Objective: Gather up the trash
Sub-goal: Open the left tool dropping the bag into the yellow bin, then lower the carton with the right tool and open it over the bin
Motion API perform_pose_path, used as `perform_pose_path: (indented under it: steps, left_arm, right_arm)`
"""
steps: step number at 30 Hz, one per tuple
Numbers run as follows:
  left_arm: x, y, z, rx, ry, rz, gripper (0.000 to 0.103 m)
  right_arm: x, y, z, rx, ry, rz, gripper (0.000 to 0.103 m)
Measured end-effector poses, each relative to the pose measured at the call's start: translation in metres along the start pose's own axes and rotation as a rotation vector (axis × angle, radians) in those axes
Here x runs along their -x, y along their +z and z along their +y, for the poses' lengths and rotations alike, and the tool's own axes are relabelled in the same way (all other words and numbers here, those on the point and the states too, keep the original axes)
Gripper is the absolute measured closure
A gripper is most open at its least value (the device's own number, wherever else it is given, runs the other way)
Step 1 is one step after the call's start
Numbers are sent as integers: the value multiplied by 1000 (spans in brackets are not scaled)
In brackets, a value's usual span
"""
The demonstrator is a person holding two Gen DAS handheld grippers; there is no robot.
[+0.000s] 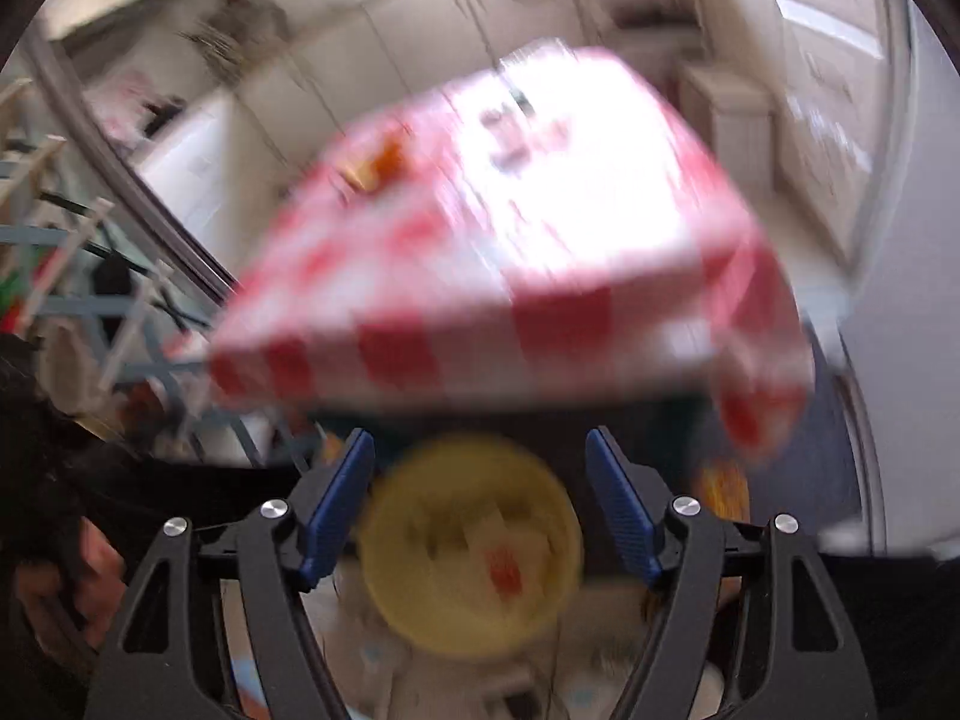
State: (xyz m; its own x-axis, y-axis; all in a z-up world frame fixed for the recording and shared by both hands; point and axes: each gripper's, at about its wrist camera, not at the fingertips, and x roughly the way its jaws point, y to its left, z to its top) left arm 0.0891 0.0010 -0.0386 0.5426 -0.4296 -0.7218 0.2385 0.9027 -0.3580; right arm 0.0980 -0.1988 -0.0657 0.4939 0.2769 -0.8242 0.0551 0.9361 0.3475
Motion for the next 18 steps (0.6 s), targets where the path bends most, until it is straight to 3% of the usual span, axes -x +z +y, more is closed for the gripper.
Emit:
perform_pose_path:
  steps: [2,6,9,12,15,17,18]
  left_arm:
    - [-1,5,1,24,-26,-7,43]
    - [-8,9,3,44,-58,8,41]
    - [-12,9,5,49,-60,28,40]
    - [-15,8,8,64,-53,39,38]
    - [-17,9,12,87,-66,50,37]
    - [-19,10,14,97,-74,56,37]
    - [-20,10,15,105,-78,59,37]
  right_arm:
    - [-15,-15,-22,-55,-30,96,32]
    - [-31,-33,-61,-155,-91,204,32]
    - [-62,-46,-66,-130,-145,365,32]
    - [-111,-67,-54,27,-196,587,31]
    - [-173,-110,-39,380,-326,817,29]
    - [-201,-144,-34,594,-340,905,29]
    - [-211,-165,-33,687,-306,939,29]
